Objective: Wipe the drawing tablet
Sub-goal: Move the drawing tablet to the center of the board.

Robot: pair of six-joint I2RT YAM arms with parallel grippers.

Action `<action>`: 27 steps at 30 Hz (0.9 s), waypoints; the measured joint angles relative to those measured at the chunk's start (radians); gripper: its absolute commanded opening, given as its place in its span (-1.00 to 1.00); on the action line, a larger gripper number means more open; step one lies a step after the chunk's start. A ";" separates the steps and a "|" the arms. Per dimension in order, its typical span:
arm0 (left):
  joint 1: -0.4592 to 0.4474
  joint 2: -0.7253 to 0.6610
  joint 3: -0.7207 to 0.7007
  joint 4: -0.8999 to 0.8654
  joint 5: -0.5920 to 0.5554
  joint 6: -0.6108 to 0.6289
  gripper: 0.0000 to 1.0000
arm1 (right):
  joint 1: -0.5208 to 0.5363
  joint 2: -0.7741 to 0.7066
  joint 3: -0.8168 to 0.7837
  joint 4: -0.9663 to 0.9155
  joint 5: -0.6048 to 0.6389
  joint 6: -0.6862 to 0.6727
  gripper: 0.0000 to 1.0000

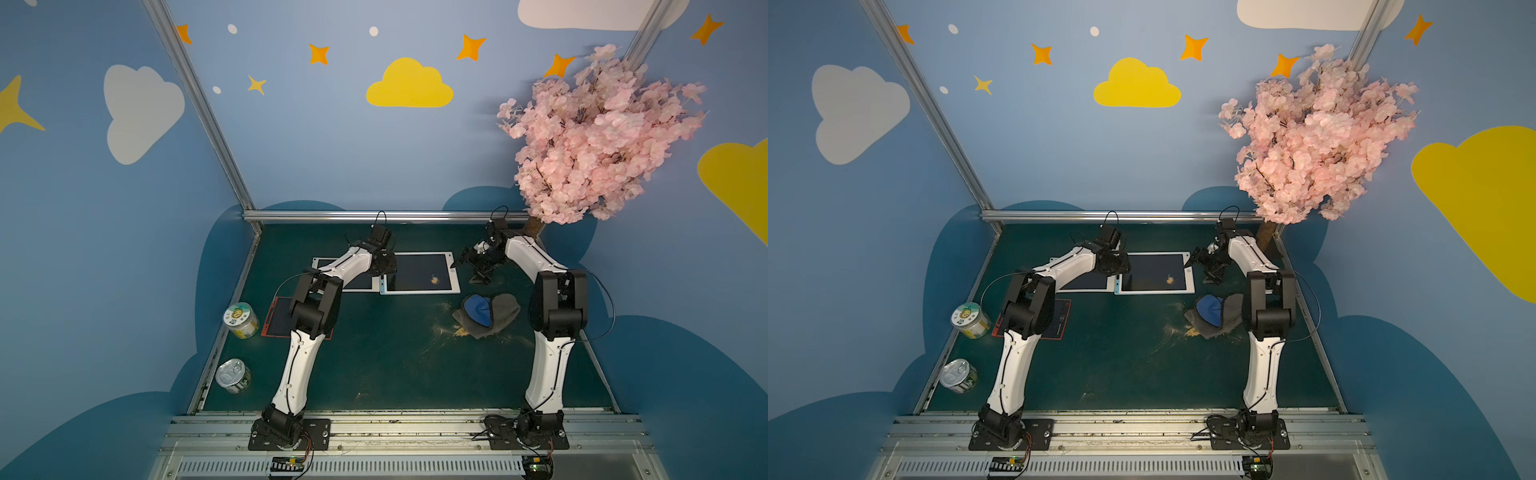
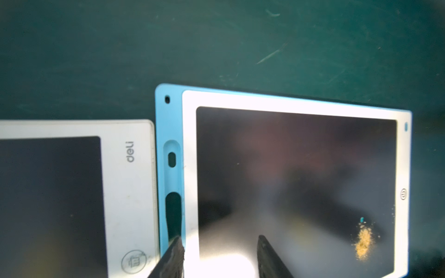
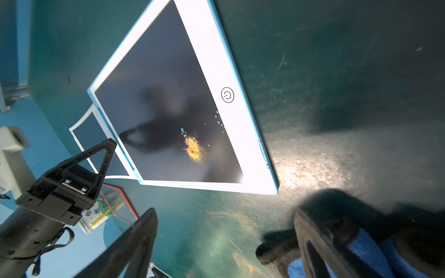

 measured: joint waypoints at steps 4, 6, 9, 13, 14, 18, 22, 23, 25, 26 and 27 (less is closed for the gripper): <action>-0.003 0.000 0.000 -0.020 -0.020 0.007 0.00 | 0.012 0.017 0.000 -0.005 0.000 -0.007 0.78; -0.007 0.000 0.000 -0.022 -0.029 0.014 0.00 | 0.016 0.021 0.000 -0.008 0.000 -0.011 0.79; -0.015 0.000 0.000 -0.033 -0.036 0.026 0.00 | 0.020 0.021 0.000 -0.009 0.000 -0.013 0.79; -0.026 0.000 -0.002 -0.065 -0.035 0.033 0.00 | 0.023 0.024 0.010 -0.012 0.000 -0.014 0.79; -0.029 0.000 -0.002 -0.071 -0.033 0.035 0.00 | 0.024 0.026 0.013 -0.012 0.000 -0.014 0.79; -0.037 0.000 -0.002 -0.083 -0.036 0.049 0.00 | 0.030 0.039 0.029 -0.019 0.003 -0.016 0.79; -0.038 0.000 -0.002 -0.089 -0.035 0.053 -0.01 | 0.049 0.056 0.038 -0.023 0.005 -0.019 0.79; -0.038 0.000 -0.003 -0.088 -0.034 0.053 -0.01 | 0.056 0.059 0.038 -0.024 0.005 -0.020 0.79; -0.039 -0.007 -0.015 -0.083 -0.034 0.053 -0.01 | 0.067 0.060 0.030 -0.021 0.005 -0.022 0.79; -0.039 -0.014 -0.028 -0.077 -0.033 0.053 -0.01 | 0.071 0.059 0.023 -0.019 0.005 -0.023 0.79; -0.039 -0.021 -0.041 -0.072 -0.032 0.052 -0.02 | 0.075 0.059 0.013 -0.015 0.005 -0.023 0.79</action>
